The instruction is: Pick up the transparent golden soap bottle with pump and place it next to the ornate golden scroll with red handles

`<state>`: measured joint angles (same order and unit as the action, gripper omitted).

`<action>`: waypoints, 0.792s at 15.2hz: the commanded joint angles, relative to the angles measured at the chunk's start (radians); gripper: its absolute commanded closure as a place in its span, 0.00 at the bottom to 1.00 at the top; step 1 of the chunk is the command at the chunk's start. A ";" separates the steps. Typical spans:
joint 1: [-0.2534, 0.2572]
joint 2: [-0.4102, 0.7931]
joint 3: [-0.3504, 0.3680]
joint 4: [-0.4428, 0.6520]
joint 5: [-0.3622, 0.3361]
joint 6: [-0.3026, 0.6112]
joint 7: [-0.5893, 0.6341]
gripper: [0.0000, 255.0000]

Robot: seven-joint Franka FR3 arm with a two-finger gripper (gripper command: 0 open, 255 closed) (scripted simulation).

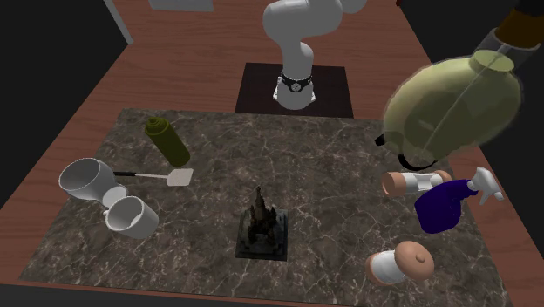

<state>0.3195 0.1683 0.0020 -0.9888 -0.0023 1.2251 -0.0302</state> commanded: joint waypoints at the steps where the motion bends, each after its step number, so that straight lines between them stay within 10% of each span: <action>1: 0.031 0.043 0.019 0.062 -0.008 -0.017 0.047 1.00; 4: 0.075 0.128 0.040 0.189 -0.022 -0.061 0.104 1.00; 12: 0.068 -0.021 0.038 -0.157 -0.013 0.136 0.104 1.00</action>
<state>0.3891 0.1591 0.0412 -1.1133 -0.0164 1.3393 0.0759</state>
